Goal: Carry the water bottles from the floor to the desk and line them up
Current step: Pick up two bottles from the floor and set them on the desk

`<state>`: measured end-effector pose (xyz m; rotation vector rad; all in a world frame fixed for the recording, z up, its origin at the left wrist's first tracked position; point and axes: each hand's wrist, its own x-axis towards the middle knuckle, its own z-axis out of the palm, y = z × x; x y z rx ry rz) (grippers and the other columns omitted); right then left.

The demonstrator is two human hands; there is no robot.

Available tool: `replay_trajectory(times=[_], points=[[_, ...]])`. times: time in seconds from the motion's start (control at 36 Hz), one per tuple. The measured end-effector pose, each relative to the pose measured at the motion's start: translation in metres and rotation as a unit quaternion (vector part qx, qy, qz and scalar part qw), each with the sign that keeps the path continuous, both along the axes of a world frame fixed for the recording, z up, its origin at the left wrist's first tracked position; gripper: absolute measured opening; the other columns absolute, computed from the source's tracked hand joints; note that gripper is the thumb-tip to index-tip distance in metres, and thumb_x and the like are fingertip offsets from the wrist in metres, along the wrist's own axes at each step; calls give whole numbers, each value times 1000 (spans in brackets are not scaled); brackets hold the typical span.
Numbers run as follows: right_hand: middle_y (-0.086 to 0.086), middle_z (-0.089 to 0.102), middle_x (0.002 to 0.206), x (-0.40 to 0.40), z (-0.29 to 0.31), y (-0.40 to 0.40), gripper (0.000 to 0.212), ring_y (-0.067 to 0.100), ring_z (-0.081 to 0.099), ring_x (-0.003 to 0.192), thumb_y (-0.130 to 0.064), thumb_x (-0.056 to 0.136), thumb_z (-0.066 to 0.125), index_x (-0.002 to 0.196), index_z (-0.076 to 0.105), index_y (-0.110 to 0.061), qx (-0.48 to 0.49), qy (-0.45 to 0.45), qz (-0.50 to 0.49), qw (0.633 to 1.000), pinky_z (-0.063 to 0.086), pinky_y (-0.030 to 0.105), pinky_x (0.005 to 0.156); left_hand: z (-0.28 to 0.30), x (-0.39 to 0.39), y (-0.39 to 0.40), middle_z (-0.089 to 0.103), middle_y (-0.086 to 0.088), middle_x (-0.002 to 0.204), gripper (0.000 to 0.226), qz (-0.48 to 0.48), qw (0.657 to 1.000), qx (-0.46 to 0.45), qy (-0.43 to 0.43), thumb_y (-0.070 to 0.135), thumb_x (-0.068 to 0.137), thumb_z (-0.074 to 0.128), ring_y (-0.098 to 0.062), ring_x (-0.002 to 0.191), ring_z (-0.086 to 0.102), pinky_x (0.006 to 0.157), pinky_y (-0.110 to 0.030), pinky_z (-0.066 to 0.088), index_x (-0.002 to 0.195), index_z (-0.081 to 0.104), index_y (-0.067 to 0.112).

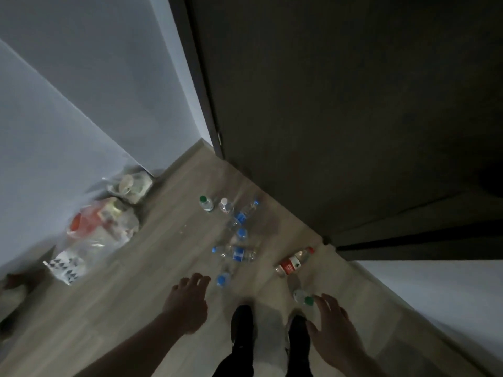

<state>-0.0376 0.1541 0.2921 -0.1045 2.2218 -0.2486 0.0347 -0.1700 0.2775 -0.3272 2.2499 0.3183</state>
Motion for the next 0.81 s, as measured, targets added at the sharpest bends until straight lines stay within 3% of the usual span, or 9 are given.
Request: replay_trajectory(times=[0.17, 0.28, 0.47, 0.64, 0.72, 0.81], points=[[-5, 24, 159, -9, -139, 7, 60, 21, 38, 141, -46, 102, 47, 156, 26, -32, 30, -50, 18, 998, 41, 34, 109, -139, -25, 13, 35, -1, 153, 64, 28, 999, -5, -28, 34, 97, 52, -28, 126, 48, 102, -38, 45, 154, 26, 23], [0, 36, 152, -9, -216, 21, 60, 25, 46, 134, -46, 99, 52, 153, 31, -29, 65, -67, -28, 995, 45, 37, 104, -217, -26, 19, 43, -2, 144, 64, 61, 996, -18, -65, 37, 96, 55, -27, 116, 55, 91, -37, 50, 151, 26, 24], [8, 41, 146, -17, -306, 39, 68, 30, 52, 128, -47, 99, 55, 155, 24, -24, 105, -83, -66, 989, 49, 38, 96, -302, -19, 20, 51, -7, 127, 70, 130, 989, -20, -73, 46, 92, 60, -25, 91, 63, 81, -40, 58, 148, 21, 30], [13, 53, 131, -26, -358, 45, 59, 31, 60, 115, -42, 99, 58, 149, 34, -20, 107, -93, -86, 986, 42, 29, 76, -349, -19, 25, 58, -8, 113, 55, 157, 985, -26, -71, 40, 96, 58, -24, 84, 65, 79, -41, 58, 140, 31, 22], [13, 59, 128, -27, -374, 46, 49, 31, 62, 114, -37, 101, 54, 142, 36, -16, 118, -91, -81, 986, 40, 30, 74, -365, -21, 30, 62, -7, 98, 43, 189, 980, -30, -59, 34, 96, 57, -25, 79, 66, 75, -42, 59, 129, 34, 18], [15, 60, 132, -29, -387, 47, 55, 32, 63, 117, -37, 102, 52, 145, 29, -10, 125, -90, -87, 984, 45, 32, 76, -376, -22, 38, 63, -4, 89, 40, 204, 977, -40, -52, 33, 96, 59, -20, 69, 65, 68, -40, 60, 122, 32, 19]])
